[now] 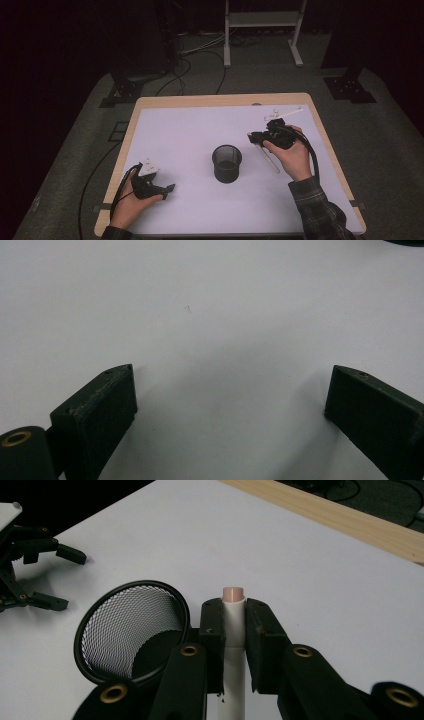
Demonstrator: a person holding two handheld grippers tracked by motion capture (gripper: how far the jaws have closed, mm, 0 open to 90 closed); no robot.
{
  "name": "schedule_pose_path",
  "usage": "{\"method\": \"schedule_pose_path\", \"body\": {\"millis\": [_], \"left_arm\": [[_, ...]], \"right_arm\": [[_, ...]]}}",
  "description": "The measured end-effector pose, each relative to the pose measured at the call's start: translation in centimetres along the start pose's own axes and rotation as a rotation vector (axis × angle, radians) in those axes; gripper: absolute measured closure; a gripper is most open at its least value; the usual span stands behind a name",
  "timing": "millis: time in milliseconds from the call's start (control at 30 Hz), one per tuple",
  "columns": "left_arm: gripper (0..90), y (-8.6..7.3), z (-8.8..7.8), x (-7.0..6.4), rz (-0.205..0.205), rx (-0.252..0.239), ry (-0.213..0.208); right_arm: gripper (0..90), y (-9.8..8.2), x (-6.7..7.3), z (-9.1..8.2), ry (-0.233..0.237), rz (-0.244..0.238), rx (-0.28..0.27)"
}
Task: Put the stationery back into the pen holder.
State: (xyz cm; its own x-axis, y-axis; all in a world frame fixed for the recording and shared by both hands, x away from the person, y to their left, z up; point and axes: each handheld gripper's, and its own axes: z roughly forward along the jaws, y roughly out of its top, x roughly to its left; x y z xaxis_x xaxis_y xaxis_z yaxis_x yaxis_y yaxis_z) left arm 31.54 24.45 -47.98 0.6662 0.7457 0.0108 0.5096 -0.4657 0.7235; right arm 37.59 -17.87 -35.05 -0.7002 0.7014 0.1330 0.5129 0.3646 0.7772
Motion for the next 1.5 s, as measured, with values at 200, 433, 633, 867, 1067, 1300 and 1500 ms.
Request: {"method": "schedule_pose_path", "body": {"millis": [200,433,633,867,1067,1300,1500], "left_arm": [[5.5,0.0,0.0,0.0,-0.001,-0.004,0.001],[5.5,0.0,0.0,0.0,0.001,-0.004,0.001],[5.5,0.0,0.0,0.0,0.001,-0.004,0.001],[5.5,0.0,0.0,0.0,0.001,-0.004,0.001],[5.5,0.0,0.0,0.0,-0.002,-0.004,-0.001],[5.5,0.0,0.0,0.1,0.003,-0.004,0.001],[5.5,0.0,0.0,0.0,0.001,-0.006,0.001]], "right_arm": [[77.8,1.8,1.0,0.2,0.019,-0.028,-0.02],[77.9,3.6,2.0,0.9,0.039,-0.057,-0.038],[77.8,5.2,3.0,1.9,0.06,-0.087,-0.044],[77.8,6.7,4.2,3.5,0.084,-0.113,-0.052],[77.8,7.3,4.6,4.6,0.094,-0.126,-0.051],[77.7,7.5,5.0,6.0,0.113,-0.128,-0.06],[77.7,7.5,5.3,6.6,0.125,-0.129,-0.061]]}}
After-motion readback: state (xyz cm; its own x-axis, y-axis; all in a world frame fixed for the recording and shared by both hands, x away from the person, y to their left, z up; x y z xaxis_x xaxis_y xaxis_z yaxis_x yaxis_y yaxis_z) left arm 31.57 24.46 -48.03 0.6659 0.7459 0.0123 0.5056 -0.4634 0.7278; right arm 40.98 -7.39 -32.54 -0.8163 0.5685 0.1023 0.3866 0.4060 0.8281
